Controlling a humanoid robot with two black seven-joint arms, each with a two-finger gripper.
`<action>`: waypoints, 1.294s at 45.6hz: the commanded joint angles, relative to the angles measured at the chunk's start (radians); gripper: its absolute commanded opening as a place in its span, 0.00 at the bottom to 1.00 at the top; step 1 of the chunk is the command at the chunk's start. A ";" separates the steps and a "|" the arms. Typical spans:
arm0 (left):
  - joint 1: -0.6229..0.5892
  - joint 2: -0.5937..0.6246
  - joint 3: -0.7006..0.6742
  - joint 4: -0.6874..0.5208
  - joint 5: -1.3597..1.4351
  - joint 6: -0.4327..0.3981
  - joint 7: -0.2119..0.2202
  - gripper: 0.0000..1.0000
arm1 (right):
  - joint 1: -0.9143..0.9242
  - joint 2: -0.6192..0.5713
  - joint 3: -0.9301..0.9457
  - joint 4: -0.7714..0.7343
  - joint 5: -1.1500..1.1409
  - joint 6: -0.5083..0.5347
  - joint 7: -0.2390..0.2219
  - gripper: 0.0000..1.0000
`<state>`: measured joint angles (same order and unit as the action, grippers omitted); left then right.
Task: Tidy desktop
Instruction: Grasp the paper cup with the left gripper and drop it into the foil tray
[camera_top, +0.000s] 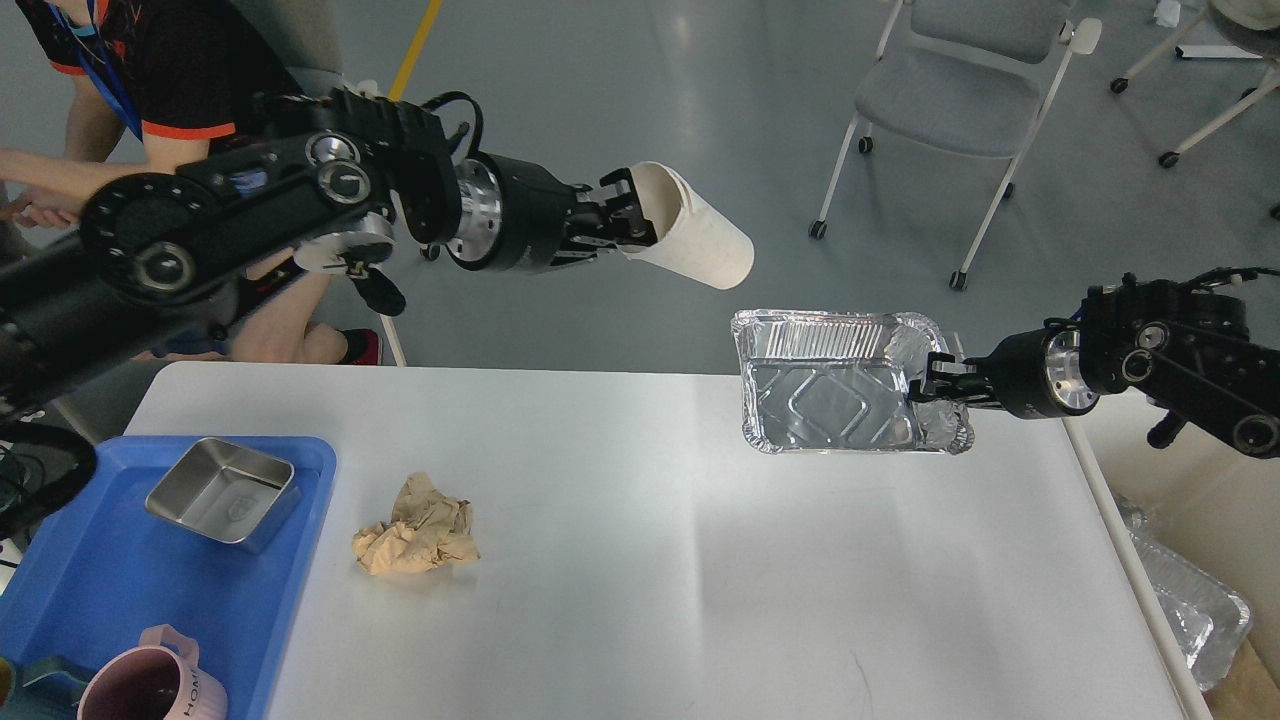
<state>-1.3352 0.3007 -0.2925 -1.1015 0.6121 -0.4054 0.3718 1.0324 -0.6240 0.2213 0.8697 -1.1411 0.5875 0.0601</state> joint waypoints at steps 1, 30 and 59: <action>0.051 -0.184 -0.005 0.110 0.055 0.014 -0.057 0.00 | -0.002 0.000 0.001 0.000 0.000 0.000 0.000 0.00; 0.197 -0.334 -0.030 0.252 0.018 0.178 -0.062 0.88 | -0.011 -0.002 0.001 0.003 0.000 -0.008 0.000 0.00; 0.042 0.086 -0.008 -0.040 -0.006 0.054 -0.021 0.97 | -0.025 -0.002 0.021 0.003 0.000 -0.006 0.000 0.00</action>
<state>-1.2762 0.2613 -0.3061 -1.0581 0.6047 -0.2964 0.3238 1.0086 -0.6270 0.2425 0.8727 -1.1415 0.5813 0.0598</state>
